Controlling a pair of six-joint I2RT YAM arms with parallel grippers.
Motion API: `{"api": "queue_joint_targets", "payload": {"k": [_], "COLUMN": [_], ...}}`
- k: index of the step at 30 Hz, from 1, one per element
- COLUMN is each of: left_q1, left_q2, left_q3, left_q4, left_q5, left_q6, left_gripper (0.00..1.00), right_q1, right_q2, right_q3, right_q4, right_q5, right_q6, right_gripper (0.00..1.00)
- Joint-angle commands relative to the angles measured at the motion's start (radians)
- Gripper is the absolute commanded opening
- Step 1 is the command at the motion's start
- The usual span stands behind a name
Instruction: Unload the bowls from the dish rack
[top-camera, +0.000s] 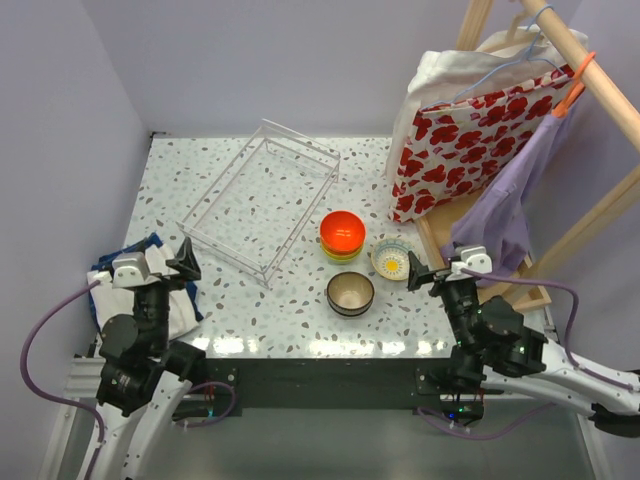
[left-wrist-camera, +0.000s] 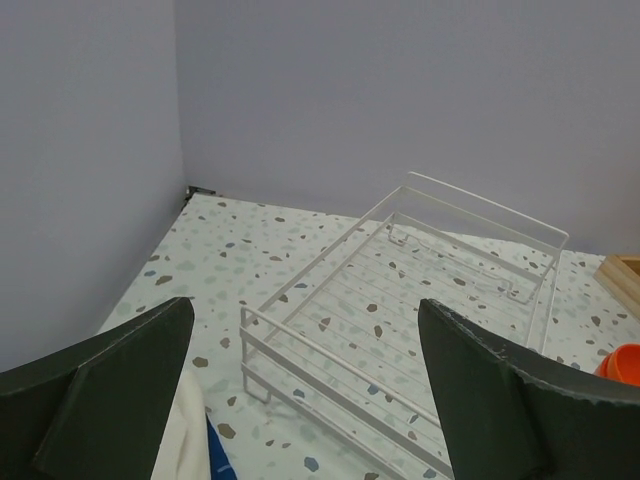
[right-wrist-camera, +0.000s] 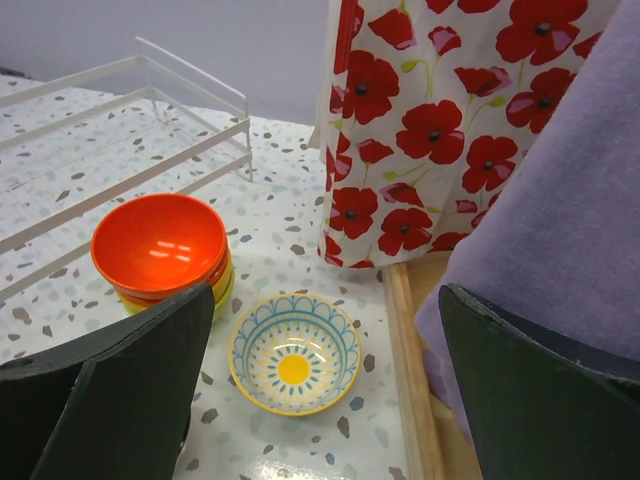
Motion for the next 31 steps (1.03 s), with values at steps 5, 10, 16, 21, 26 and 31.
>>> {"api": "queue_joint_targets", "payload": {"k": [5,10,16,21,26,31], "left_q1": [-0.002,-0.002,-0.002,-0.002,-0.002,-0.002], "left_q2": [-0.042,-0.022,-0.027,-0.028,-0.028,-0.030], "left_q3": [-0.022,-0.027,-0.030,-0.031,-0.031,-0.034], "left_q4": [0.063,0.079,0.079,0.080,0.079,0.080], "left_q5": [-0.062,-0.063,-0.072,-0.080,-0.077,-0.068], "left_q6": [0.034,0.043,0.040,0.040,0.040,0.042], "left_gripper": [1.00,1.00,1.00,1.00,1.00,1.00], "right_q1": [0.000,-0.001,0.000,0.000,0.000,0.000], "right_q2": [-0.027,-0.018,-0.035,-0.053,-0.074,-0.094], "right_q3": [-0.044,-0.041,-0.049,-0.051,-0.054,-0.060], "right_q4": [0.179,0.174,0.172,0.168,0.166,0.163], "right_q5": [0.058,0.061,0.064,0.066,0.069,0.064], "right_q6": [-0.100,-0.102,-0.110,-0.116,-0.125,-0.122], "right_gripper": [0.99,0.99,0.99,0.99,0.99,0.99]}}
